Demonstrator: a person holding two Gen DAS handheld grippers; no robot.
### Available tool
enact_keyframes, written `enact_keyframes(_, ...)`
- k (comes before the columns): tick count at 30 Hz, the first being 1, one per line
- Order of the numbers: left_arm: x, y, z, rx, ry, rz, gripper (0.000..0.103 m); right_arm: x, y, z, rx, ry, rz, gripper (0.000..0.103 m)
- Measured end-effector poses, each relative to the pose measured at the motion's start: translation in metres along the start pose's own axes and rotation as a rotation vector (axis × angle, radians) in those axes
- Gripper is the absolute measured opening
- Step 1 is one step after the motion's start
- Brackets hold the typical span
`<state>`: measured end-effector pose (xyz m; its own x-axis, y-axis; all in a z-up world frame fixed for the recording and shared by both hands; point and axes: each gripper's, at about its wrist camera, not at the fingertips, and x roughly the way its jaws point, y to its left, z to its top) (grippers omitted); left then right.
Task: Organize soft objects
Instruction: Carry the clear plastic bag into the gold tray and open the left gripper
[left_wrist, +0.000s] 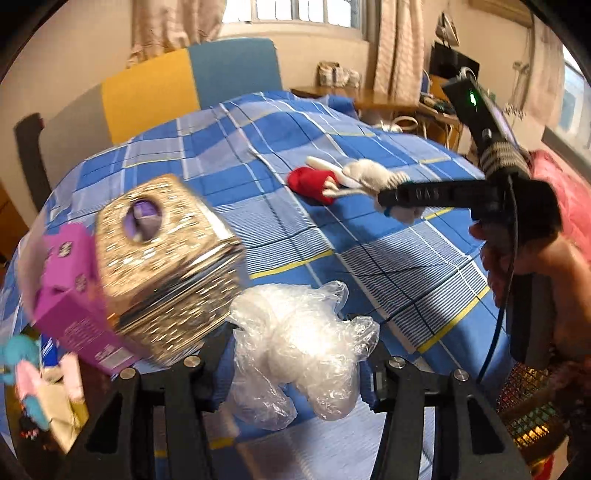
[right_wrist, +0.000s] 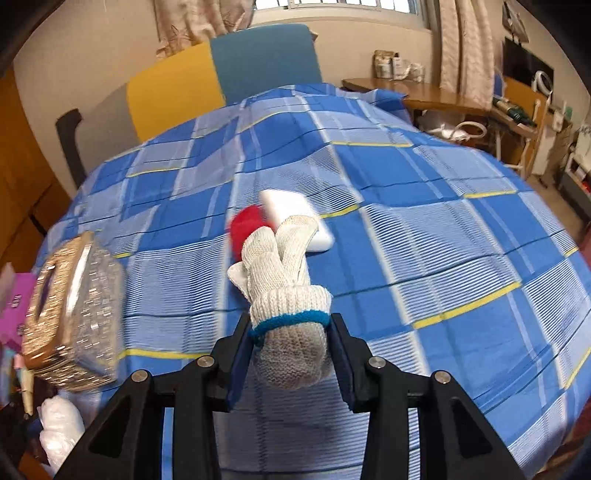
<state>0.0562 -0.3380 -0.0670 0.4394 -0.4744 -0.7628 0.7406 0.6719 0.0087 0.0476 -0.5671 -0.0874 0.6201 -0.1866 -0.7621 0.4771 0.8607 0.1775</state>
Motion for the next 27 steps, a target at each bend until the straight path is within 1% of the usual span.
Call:
enact_keyframes(2, -0.011, 0.013, -0.008, -0.037, -0.009, -0.007, 0.055, -0.002, 0.007, -0.004, -0.019, 0.000, 0.007, 0.040)
enact_keyframes(4, -0.017, 0.027, -0.016, -0.073, -0.014, -0.007, 0.055, -0.002, 0.013, -0.008, -0.055, 0.006, -0.015, 0.040)
enact_keyframes(9, -0.040, 0.072, -0.041, -0.183, -0.026, 0.008, 0.055, 0.003, 0.018, -0.009, -0.086, 0.016, -0.025, 0.040)
enact_keyframes(12, -0.055, 0.105, -0.057, -0.259, -0.042, 0.032, 0.055, 0.005, 0.019, -0.011, -0.099, 0.021, -0.038, 0.040)
enact_keyframes(16, -0.075, 0.140, -0.071, -0.336, -0.067, 0.050, 0.055, 0.007, 0.019, -0.012, -0.101, 0.024, -0.044, 0.040)
enact_keyframes(20, -0.087, 0.174, -0.086, -0.381, -0.075, 0.113, 0.055, 0.005, 0.019, -0.011, -0.101, 0.010, -0.046, 0.040)
enact_keyframes(24, -0.089, 0.208, -0.109, -0.427, -0.047, 0.163, 0.055, 0.000, 0.016, -0.010, -0.078, -0.013, -0.033, 0.040)
enact_keyframes(27, -0.083, 0.231, -0.126, -0.459, 0.003, 0.188, 0.056, -0.006, 0.013, -0.007, -0.057, -0.047, -0.014, 0.040)
